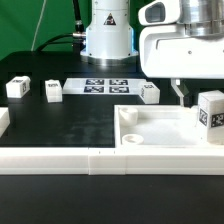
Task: Assemble one leg
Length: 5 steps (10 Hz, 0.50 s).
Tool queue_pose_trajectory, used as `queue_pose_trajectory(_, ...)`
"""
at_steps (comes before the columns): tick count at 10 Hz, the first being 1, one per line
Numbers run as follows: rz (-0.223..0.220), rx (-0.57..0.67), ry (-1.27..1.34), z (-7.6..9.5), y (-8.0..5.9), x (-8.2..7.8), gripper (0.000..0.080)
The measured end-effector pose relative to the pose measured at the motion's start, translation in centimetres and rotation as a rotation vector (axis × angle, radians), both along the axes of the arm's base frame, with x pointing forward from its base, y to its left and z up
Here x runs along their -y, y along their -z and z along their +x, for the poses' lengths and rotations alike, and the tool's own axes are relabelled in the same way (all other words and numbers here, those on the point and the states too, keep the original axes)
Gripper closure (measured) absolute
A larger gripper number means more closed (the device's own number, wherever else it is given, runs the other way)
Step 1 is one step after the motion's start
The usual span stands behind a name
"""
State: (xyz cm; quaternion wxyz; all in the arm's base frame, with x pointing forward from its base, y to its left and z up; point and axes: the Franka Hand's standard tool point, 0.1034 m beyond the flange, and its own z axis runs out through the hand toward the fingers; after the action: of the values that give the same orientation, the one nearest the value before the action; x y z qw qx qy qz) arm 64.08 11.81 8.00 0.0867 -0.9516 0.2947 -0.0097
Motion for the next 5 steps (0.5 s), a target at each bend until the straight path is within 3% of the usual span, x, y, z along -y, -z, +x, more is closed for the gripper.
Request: queue_pose_trajectory(5, -0.069, 0.062, -0.498, -0.06, -0.08, -0.6, 0.015)
